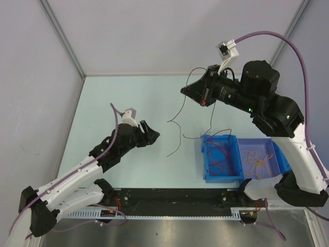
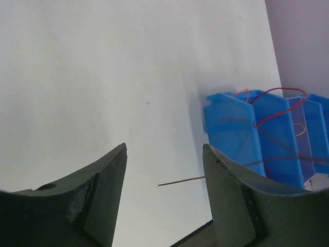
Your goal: Untangle the cables
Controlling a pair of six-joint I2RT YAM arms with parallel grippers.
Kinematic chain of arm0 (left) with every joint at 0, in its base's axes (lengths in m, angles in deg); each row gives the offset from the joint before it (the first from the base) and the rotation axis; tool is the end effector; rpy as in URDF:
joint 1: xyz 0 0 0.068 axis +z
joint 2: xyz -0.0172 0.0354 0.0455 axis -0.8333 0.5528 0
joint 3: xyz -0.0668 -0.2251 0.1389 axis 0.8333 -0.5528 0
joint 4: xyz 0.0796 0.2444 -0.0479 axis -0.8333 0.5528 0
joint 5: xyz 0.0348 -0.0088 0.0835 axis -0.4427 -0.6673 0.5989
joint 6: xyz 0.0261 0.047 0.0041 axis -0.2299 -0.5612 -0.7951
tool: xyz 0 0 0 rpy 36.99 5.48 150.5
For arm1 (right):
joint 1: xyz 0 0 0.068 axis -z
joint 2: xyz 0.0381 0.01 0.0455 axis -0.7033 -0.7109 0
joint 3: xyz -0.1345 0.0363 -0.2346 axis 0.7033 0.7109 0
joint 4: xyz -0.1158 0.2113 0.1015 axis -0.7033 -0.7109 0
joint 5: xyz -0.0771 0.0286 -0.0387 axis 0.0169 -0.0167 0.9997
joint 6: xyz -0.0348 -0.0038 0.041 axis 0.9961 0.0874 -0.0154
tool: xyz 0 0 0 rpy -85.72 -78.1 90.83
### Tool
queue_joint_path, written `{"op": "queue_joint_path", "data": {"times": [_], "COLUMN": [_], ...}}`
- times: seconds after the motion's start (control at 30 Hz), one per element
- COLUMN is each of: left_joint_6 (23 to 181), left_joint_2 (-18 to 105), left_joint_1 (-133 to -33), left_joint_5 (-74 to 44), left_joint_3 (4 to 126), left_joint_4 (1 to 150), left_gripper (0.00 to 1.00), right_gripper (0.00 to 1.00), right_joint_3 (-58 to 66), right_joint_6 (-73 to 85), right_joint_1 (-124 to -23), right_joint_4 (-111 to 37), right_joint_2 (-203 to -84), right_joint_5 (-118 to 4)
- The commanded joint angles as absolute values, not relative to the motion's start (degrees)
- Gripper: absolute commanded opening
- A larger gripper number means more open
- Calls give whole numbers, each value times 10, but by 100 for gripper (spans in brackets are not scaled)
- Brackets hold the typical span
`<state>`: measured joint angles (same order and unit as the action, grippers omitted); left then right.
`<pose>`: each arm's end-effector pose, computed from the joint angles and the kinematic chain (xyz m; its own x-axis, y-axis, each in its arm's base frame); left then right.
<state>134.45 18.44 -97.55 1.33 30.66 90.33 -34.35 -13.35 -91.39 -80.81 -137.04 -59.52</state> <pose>0.1557 -0.1291 0.2759 -0.6147 -0.3844 -0.6888 0.1729 0.7864 -0.5931 0.1378 0.1550 0.5615 -0.4209 0.1889 -0.8872 -0.7219 0.5225 0.4538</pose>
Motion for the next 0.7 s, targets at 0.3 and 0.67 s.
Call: {"op": "queue_joint_path", "data": {"times": [0.3,0.67], "left_joint_6": [1327,1323], "left_joint_2": [122,122], "left_joint_1": [-974,-979], "left_joint_5": [-41,-58], "left_joint_3": [201,147], "left_joint_4": [838,804], "left_gripper": [61,59], "right_gripper": [0,0], "right_joint_3": [-464,-562], "right_joint_6": [-70,-32], "right_joint_1": [-874,-774], "right_joint_4": [-883,-916], "right_joint_2": [-1388,-1393], "right_joint_5": [-370,-275]}}
